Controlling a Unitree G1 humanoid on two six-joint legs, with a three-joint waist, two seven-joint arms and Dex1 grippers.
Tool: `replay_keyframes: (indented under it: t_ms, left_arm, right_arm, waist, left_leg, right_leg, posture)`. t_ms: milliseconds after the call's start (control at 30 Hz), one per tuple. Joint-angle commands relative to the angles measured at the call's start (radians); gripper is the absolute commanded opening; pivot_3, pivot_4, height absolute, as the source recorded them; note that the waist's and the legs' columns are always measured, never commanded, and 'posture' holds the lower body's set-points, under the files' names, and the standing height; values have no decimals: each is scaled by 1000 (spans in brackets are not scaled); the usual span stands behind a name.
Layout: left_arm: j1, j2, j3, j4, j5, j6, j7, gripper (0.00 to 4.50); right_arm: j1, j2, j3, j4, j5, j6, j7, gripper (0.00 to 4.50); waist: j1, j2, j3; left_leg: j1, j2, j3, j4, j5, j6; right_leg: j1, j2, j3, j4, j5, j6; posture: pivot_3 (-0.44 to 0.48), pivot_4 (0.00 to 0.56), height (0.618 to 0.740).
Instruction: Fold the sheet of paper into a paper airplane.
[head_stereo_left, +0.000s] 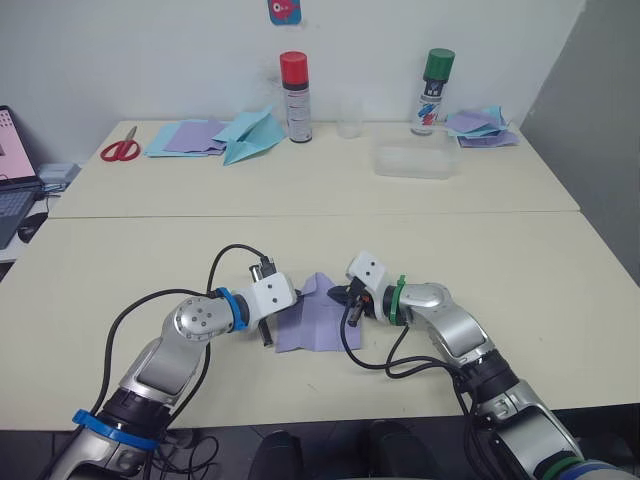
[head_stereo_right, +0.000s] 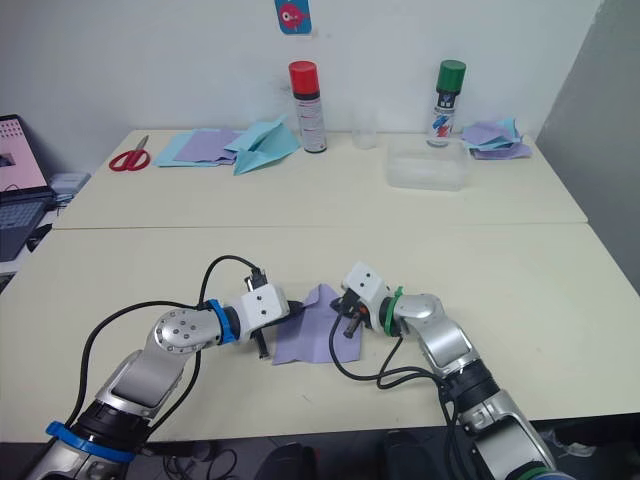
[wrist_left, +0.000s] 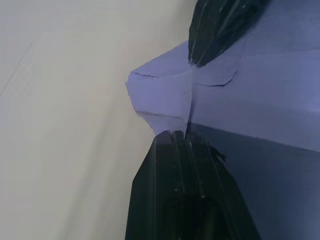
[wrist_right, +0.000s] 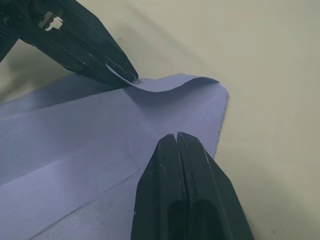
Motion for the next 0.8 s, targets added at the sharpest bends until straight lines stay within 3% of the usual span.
replay_keyframes:
  t_ms: [33,267,467,800]
  left_arm:
    - [-4,18,-45,33,49,-12,-31,17]
    - [-37,64,-85,32,106,13,-104,17]
    - [-55,58,-89,55,123,3,-113,17]
    - [-54,68,-82,80,126,-28,-116,17]
  right_arm:
    - [10,-3,10,21,-17,37,-9,0]
    - [-27,29,-56,30,42,30,-7,0]
    - [-83,142,-194,95,149,31,-65,0]
    - [-180,164,-110,281,70,-50,-14,0]
  waist:
    - [1,0,0]
    - [-2,0,0]
    - [-1,2,1]
    - [-1,2,1]
  left_leg:
    - [0,0,0,0,0,0]
    - [0,0,0,0,0,0]
    - [-1,0,0,0,0,0]
    - [-1,0,0,0,0,0]
  right_leg:
    - [0,0,0,0,0,0]
    - [0,0,0,0,0,0]
    - [-1,1,0,0,0,0]
    - [-1,0,0,0,0,0]
  posture:
    - [0,150,740]
    - [0,150,740]
    - [0,150,740]
    - [0,150,740]
